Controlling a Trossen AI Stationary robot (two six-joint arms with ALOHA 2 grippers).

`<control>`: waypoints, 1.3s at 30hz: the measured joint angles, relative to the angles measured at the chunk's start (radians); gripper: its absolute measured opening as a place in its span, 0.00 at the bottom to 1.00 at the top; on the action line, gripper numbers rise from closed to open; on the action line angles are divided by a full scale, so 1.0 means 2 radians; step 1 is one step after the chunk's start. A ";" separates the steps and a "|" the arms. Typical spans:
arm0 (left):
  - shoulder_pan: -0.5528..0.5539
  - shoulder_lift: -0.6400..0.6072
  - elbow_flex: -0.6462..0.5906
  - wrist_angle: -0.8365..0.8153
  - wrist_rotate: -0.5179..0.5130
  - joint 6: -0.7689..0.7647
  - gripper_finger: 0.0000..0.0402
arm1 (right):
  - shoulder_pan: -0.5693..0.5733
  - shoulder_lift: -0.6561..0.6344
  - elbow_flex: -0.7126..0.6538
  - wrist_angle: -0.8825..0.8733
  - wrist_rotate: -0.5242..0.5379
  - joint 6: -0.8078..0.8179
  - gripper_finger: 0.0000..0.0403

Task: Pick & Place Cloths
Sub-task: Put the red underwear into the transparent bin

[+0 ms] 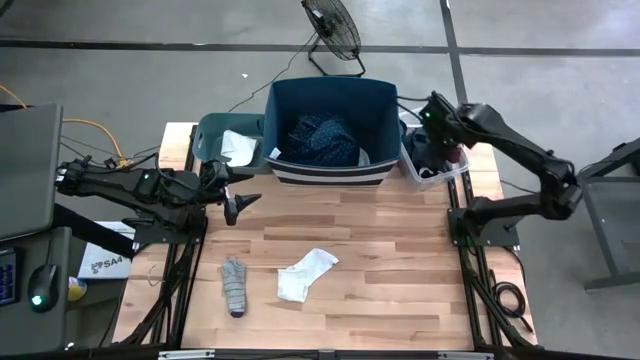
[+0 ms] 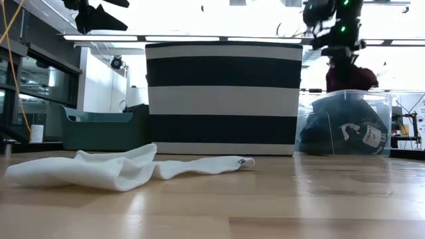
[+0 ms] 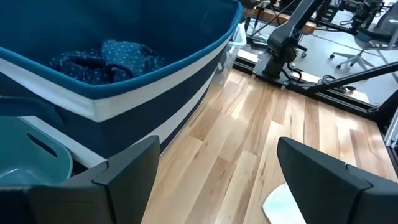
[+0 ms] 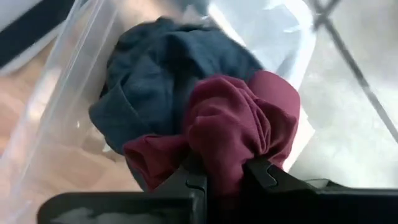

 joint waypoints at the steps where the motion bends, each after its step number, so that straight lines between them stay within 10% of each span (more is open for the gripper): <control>1: 0.000 0.000 0.000 0.000 0.000 0.000 0.80 | -0.010 0.010 0.000 0.004 -0.014 -0.022 0.08; 24: 0.000 0.000 0.000 -0.001 -0.009 -0.010 0.80 | -0.086 0.172 0.001 0.052 -0.093 -0.272 0.10; 39: 0.000 0.000 0.000 -0.001 -0.010 0.000 0.80 | -0.065 0.136 -0.001 0.007 -0.086 -0.196 0.56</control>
